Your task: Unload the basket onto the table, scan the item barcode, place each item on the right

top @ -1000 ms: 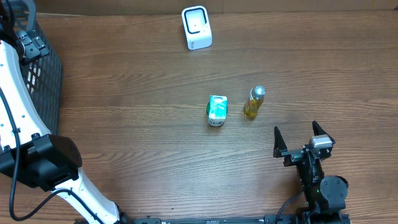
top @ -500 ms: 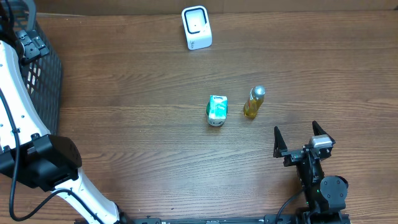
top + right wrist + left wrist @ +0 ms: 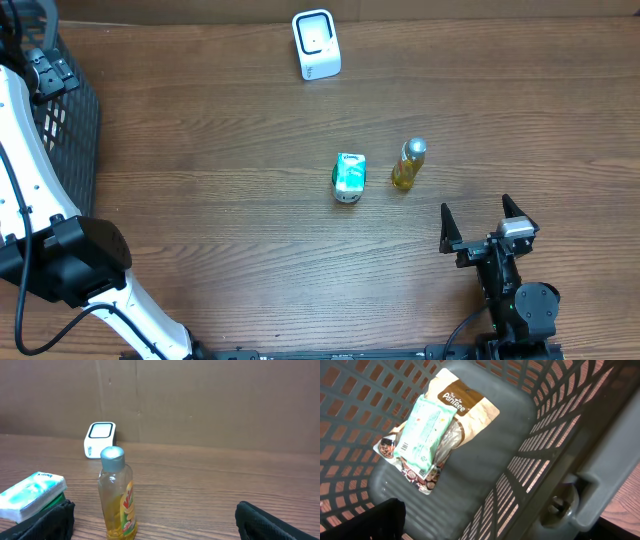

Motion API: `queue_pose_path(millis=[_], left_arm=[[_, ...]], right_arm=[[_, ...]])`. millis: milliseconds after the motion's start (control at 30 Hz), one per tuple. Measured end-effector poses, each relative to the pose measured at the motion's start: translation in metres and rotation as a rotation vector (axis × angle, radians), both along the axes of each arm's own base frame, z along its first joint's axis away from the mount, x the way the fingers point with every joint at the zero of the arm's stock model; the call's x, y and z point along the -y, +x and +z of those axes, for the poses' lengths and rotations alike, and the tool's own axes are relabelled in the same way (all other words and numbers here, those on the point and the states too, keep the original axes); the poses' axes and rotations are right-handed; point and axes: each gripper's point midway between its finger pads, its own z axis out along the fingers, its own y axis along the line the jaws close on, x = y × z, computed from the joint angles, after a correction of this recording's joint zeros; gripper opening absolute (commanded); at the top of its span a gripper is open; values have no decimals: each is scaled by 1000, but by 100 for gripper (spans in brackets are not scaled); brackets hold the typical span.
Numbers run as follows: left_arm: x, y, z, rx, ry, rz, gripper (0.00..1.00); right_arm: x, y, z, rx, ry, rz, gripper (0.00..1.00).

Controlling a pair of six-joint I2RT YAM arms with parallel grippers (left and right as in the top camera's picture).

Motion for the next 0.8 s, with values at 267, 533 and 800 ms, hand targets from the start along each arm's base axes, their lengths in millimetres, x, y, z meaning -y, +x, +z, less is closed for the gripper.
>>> queue_pose_path(millis=[267,533,800], left_arm=[[-9,3,-27,-62,-17,-9,100],[-11,4,-34,-67,-42,-14,100],[-11,4,-34,-62,-52,-16,100]], right_arm=[[0,0,0,0,0,0,100],[0,0,0,0,0,0,100],[0,0,0,0,0,0,100]])
